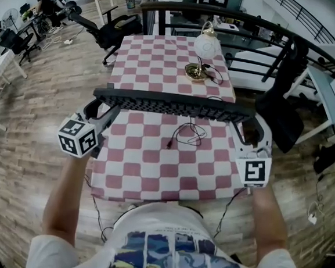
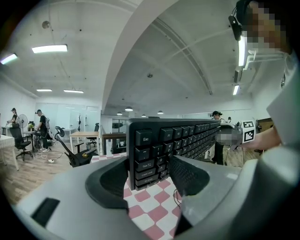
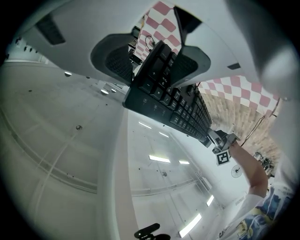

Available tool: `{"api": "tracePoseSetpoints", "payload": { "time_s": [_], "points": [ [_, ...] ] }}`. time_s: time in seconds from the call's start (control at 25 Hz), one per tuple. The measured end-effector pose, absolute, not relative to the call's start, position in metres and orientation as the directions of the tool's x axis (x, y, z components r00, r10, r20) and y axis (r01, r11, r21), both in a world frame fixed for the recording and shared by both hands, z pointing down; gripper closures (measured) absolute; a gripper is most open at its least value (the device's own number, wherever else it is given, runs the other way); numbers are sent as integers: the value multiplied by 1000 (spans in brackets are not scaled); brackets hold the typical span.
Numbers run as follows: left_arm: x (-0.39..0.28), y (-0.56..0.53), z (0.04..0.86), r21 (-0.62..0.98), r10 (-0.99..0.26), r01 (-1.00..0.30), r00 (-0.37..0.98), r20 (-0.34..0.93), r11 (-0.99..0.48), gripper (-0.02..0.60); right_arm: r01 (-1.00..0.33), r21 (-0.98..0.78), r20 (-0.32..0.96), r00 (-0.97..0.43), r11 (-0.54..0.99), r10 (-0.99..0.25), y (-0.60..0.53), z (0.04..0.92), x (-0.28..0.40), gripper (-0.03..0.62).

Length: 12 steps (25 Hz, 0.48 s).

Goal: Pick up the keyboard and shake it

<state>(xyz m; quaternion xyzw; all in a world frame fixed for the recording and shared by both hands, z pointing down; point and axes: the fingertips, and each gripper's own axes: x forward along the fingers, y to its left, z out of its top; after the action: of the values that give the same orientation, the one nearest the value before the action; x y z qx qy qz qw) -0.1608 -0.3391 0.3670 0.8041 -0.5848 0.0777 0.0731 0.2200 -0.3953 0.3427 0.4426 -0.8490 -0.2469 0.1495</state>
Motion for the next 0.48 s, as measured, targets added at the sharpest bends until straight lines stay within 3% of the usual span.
{"api": "tracePoseSetpoints", "payload": {
  "time_s": [0.48],
  "points": [
    [-175,-323,336,-6,-921,-938,338,194,-345,313,-703,581,-11,-512,411,-859,-364,314,209,341]
  ]
}}
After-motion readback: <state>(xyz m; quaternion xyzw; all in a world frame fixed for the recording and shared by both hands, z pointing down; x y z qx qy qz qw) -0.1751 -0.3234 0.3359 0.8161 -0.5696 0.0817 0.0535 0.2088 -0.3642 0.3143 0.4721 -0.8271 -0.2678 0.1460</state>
